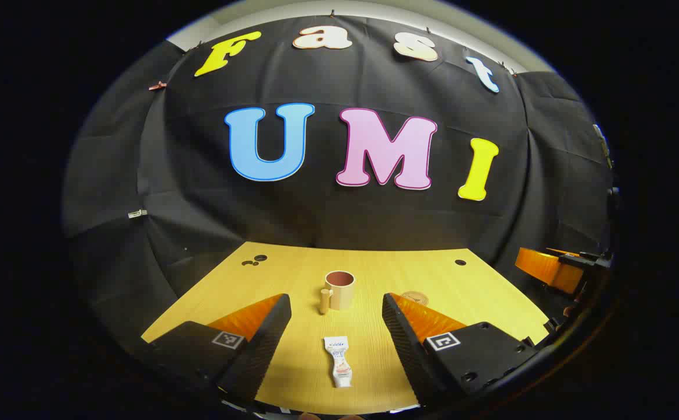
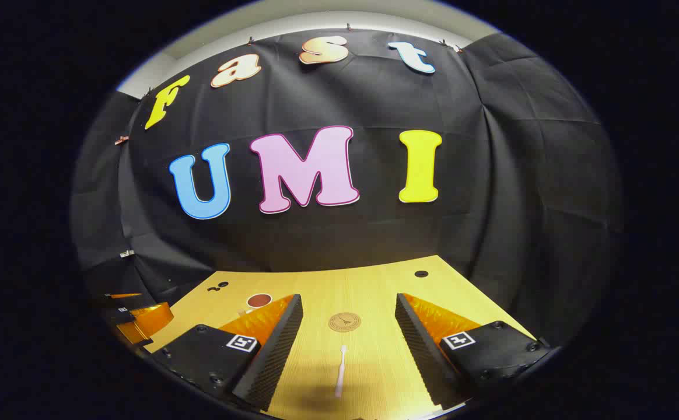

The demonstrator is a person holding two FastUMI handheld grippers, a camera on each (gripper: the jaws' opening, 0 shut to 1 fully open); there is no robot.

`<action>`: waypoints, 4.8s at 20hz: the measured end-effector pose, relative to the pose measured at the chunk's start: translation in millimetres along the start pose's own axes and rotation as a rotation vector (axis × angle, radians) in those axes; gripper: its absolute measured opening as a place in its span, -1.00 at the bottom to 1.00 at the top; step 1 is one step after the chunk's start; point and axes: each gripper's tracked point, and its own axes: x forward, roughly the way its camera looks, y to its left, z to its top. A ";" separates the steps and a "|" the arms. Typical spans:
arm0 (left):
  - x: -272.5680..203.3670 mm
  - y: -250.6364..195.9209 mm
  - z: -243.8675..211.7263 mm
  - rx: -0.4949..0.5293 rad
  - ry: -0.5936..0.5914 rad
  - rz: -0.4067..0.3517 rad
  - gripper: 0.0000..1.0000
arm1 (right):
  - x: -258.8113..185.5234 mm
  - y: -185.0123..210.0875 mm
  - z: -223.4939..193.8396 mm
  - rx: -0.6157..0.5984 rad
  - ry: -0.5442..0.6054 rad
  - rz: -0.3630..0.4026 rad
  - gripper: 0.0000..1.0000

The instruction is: Put the toothbrush and toothpaste on the desktop into the cup, then pick up the cup and place it on the coaster on the desktop.

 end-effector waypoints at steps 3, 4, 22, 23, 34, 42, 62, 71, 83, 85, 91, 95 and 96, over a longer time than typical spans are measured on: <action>1.4 -2.3 -2.1 -0.017 0.007 0.012 0.94 | 1.7 -5.4 -0.5 -0.013 0.006 0.000 0.96; 2.4 -2.8 -3.5 -0.020 0.007 0.018 0.95 | 2.9 -6.7 -0.6 -0.016 0.008 0.004 0.96; 15.6 12.0 -22.7 -0.063 0.056 0.075 0.95 | 41.5 -12.1 5.7 -0.010 0.016 0.075 0.96; 17.4 15.0 -23.9 -0.065 0.063 0.081 0.95 | 42.9 -10.9 5.0 -0.011 0.018 0.085 0.96; 57.4 11.5 -103.1 -0.120 0.246 0.109 0.95 | 82.0 -14.9 -21.3 -0.017 0.097 0.149 0.96; 98.4 9.3 -175.4 -0.083 0.395 0.122 0.95 | 110.5 -19.6 -37.0 -0.054 0.153 0.183 0.96; 138.1 5.4 -254.1 0.029 0.569 0.099 -0.04 | 115.0 -6.9 -95.4 -0.081 0.290 0.220 0.96; 128.9 -2.0 -252.5 0.035 0.558 0.088 -0.51 | 107.1 4.7 -127.2 -0.118 0.397 0.253 0.96; 65.9 12.8 -202.3 -0.130 0.474 0.115 -0.56 | 111.8 24.3 -157.3 -0.142 0.476 0.260 0.96; 56.4 21.4 -189.6 -0.120 0.456 0.128 -0.56 | 112.9 21.5 -164.6 -0.146 0.493 0.239 0.97; 29.5 36.7 -167.8 -0.041 0.413 0.131 -0.57 | 112.4 7.1 -215.6 -0.187 0.617 0.139 0.96; 17.9 40.3 -174.5 -0.032 0.441 0.107 -0.47 | 100.3 9.7 -250.4 -0.196 0.702 0.113 0.97; 14.3 42.4 -176.3 -0.030 0.450 0.104 -0.56 | 96.6 10.3 -258.5 -0.187 0.720 0.103 0.98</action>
